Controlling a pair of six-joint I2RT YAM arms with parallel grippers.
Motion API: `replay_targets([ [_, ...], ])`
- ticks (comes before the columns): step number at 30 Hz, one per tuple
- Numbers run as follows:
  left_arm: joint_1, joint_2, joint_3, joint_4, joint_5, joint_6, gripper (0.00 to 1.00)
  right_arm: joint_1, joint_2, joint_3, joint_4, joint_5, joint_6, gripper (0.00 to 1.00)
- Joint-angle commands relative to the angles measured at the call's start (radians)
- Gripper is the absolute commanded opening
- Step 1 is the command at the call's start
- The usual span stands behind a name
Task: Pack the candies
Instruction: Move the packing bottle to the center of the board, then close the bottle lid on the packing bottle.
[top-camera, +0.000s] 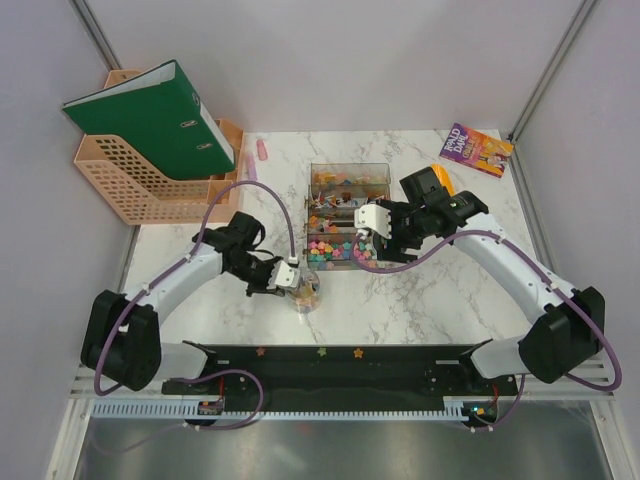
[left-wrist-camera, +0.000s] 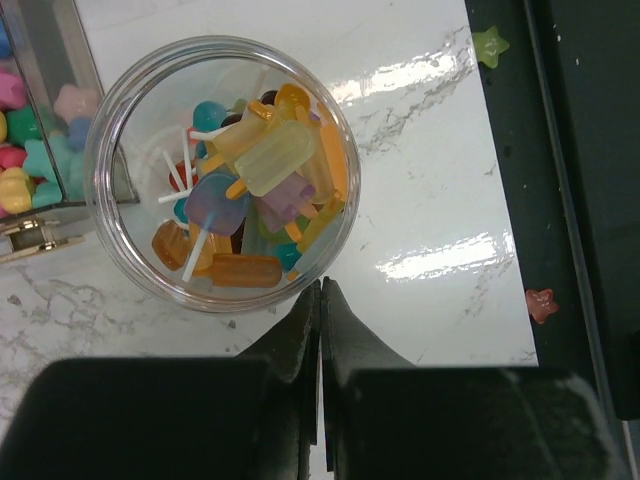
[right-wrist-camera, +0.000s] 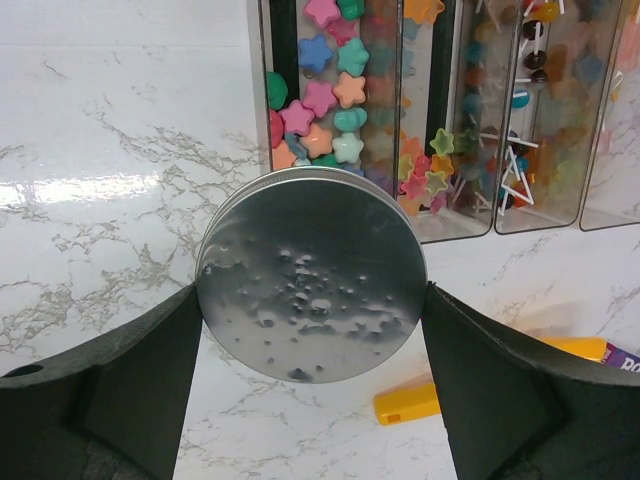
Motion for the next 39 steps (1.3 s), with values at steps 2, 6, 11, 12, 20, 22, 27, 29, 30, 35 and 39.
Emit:
replay_targets([
  [2,-0.053,0.053,0.078,0.054,0.081,-0.110,0.02,0.005,-0.039,0.024,-0.018,0.010,0.020,0.88],
  [6,-0.109,0.112,0.120,0.107,0.088,-0.162,0.02,0.007,-0.042,0.026,-0.032,0.001,0.021,0.88],
  [11,-0.184,0.175,0.174,0.164,0.097,-0.231,0.02,0.013,-0.039,0.034,-0.049,-0.002,0.009,0.88],
  [12,-0.193,0.186,0.177,0.182,0.097,-0.242,0.02,0.015,-0.039,0.035,-0.053,-0.008,0.006,0.88],
  [20,-0.241,0.197,0.194,0.283,0.057,-0.406,0.02,0.076,0.009,0.063,-0.066,-0.039,-0.025,0.88],
  [22,-0.224,0.164,0.188,0.303,-0.048,-0.489,0.05,0.097,0.035,0.075,-0.059,-0.048,-0.039,0.88],
  [27,-0.085,0.029,0.108,0.315,-0.136,-0.540,0.54,0.136,0.119,0.121,-0.040,-0.071,-0.062,0.88],
  [29,-0.045,-0.037,0.050,0.320,-0.197,-0.537,0.63,0.153,0.142,0.142,-0.035,-0.082,-0.068,0.88],
  [30,-0.037,-0.057,0.030,0.325,-0.220,-0.538,0.68,0.160,0.163,0.150,-0.032,-0.087,-0.078,0.88],
  [35,-0.014,-0.114,-0.067,0.351,-0.311,-0.639,0.71,0.214,0.248,0.202,-0.032,-0.104,-0.098,0.88],
  [39,-0.014,-0.137,-0.115,0.426,-0.383,-0.701,0.72,0.248,0.297,0.251,-0.119,-0.133,-0.137,0.89],
])
